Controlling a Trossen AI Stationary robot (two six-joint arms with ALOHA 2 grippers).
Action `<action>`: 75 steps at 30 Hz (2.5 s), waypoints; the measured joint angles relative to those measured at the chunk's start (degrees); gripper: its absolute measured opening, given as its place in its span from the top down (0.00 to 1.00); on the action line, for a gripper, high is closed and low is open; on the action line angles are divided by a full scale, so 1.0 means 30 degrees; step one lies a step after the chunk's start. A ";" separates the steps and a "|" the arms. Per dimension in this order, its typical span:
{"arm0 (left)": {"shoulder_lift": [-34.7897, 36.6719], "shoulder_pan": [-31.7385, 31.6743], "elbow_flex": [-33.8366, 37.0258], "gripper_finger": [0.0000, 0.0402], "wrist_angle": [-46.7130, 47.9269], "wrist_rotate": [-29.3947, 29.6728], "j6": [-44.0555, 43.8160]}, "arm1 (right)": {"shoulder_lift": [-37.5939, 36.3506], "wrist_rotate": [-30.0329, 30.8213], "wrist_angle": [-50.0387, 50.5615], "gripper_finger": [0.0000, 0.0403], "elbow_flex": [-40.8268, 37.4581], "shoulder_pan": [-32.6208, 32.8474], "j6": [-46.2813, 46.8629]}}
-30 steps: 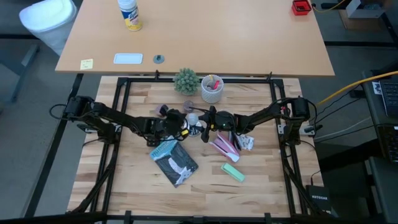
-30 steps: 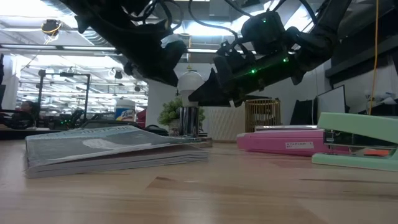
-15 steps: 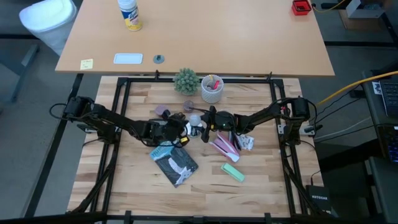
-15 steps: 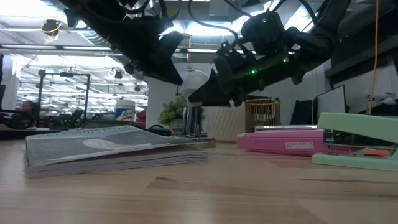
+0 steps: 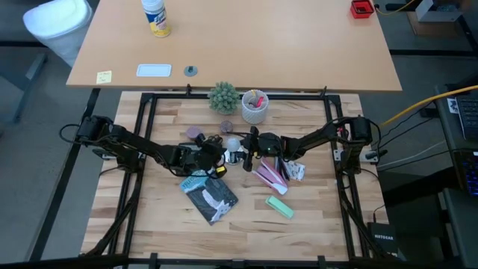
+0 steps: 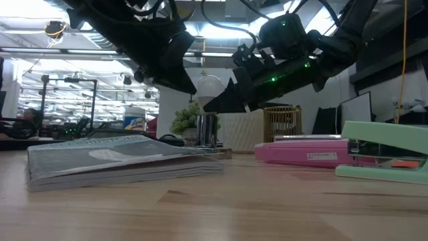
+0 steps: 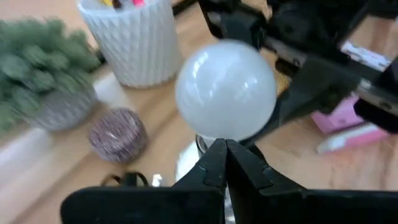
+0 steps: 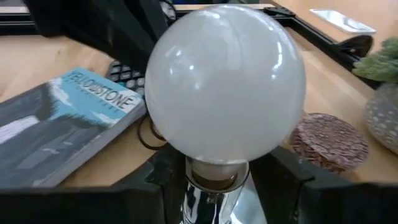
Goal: Screw lightbulb
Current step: Remove the lightbulb from the lamp
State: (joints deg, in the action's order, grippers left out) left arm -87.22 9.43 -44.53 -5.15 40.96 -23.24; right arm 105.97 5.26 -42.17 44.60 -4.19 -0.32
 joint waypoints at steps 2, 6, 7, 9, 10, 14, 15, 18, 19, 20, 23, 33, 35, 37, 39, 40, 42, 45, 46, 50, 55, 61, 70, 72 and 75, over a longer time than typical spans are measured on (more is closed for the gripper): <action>0.0000 0.0000 0.0006 1.00 0.0502 -0.0809 -0.0697 | 0.0000 -0.0117 0.0000 0.62 0.0000 0.0015 -0.0035; -0.0003 0.0000 0.0015 1.00 0.1115 -0.2226 -0.2442 | 0.0000 -0.0117 0.0007 0.60 0.0000 0.0015 -0.0045; -0.0012 0.0000 0.0022 1.00 0.1127 -0.2463 -0.2727 | 0.0000 -0.0124 0.0011 0.58 0.0000 0.0015 -0.0041; -0.0153 0.0000 0.0022 1.00 0.0854 -0.2851 -0.3280 | 0.0000 -0.0124 0.0007 0.56 0.0000 0.0015 -0.0041; -0.0284 0.0000 0.0022 1.00 0.0860 -0.3027 -0.3641 | 0.0000 -0.0124 0.0007 0.56 0.0000 0.0015 -0.0041; -0.1380 -0.0003 0.0022 1.00 0.0835 -0.3451 -0.5151 | 0.0000 -0.0124 0.0040 0.56 0.0000 0.0015 -0.0041; -0.1689 -0.0007 0.0022 1.00 0.0795 -0.3630 -0.5405 | 0.0000 -0.0124 0.0047 0.57 0.0000 0.0015 -0.0041; -0.2722 -0.0007 0.0022 1.00 0.0317 -0.3809 -0.5909 | 0.0000 -0.0124 0.0058 0.58 0.0000 0.0015 -0.0041; -0.2995 -0.0007 0.0022 1.00 0.0148 -0.3820 -0.5897 | 0.0000 -0.0124 0.0066 0.58 0.0000 0.0015 -0.0034; -0.3207 -0.0007 0.0022 1.00 -0.0061 -0.3820 -0.5822 | 0.0000 -0.0124 0.0073 0.58 0.0000 0.0015 -0.0034; -0.3560 -0.0015 0.0022 1.00 -0.0048 -0.3818 -0.5824 | 0.0000 -0.0124 0.0075 0.58 0.0006 0.0015 -0.0034; -0.3837 -0.0841 0.0015 1.00 0.1102 -0.3713 -0.6125 | 0.0000 -0.0884 0.0087 0.58 0.0000 0.0015 -0.0019; -0.3990 -0.1101 0.0007 1.00 0.1141 -0.3646 -0.6100 | 0.0000 -0.1138 0.0080 0.58 0.0004 0.0008 0.0000; -0.4278 -0.1358 -0.0018 1.00 0.0835 -0.3566 -0.5947 | 0.0000 -0.1274 0.0127 0.58 0.0007 0.0000 -0.0019; -0.4457 -0.1626 -0.0029 1.00 0.0778 -0.3619 -0.5630 | -0.0003 -0.1460 0.0159 0.58 0.0007 -0.0007 -0.0019; -0.4519 -0.1740 -0.0035 1.00 0.0753 -0.3445 -0.5564 | -0.0007 -0.1458 0.0178 0.58 0.0007 -0.0007 -0.0034; -0.4525 -0.1944 -0.0044 1.00 0.0833 -0.3250 -0.5104 | -0.0022 -0.1493 0.0289 0.58 0.0014 -0.0007 -0.0034; -0.4568 -0.2156 -0.0030 1.00 0.0861 -0.2465 -0.4395 | -0.0022 -0.1566 0.0427 0.58 0.0027 -0.0007 -0.0037; -0.4588 -0.2212 -0.0022 1.00 0.0874 -0.2118 -0.4055 | -0.0022 -0.1559 0.0432 0.58 0.0044 -0.0007 -0.0036; -0.4668 -0.2471 0.0080 1.00 0.1293 -0.0588 -0.2530 | -0.0022 -0.1644 0.0488 0.58 0.0041 0.0010 -0.0042; -0.4641 -0.2803 0.0029 1.00 0.0929 0.0868 -0.1087 | -0.0022 -0.1668 0.0503 0.58 0.0036 0.0015 -0.0050; -0.4295 -0.2924 0.0029 1.00 0.0343 0.1141 -0.1020 | -0.0022 -0.1442 0.0517 0.58 0.0029 0.0015 -0.0049; -0.1049 -0.0745 0.0022 1.00 0.0456 0.0021 -0.1047 | -0.0022 -0.1115 0.0511 0.58 0.0022 0.0029 -0.0056; -0.0744 -0.0251 0.0022 1.00 0.0449 -0.0751 -0.1282 | -0.0022 -0.1114 0.0510 0.58 0.0022 0.0025 -0.0056; -0.0719 0.0373 0.0022 1.00 0.0558 -0.1781 -0.2152 | -0.0022 -0.1107 0.0515 0.58 0.0022 0.0022 -0.0056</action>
State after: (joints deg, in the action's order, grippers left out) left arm -89.38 10.55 -44.47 -3.48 35.62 -29.70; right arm 105.91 1.93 -40.63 44.66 -4.12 -0.49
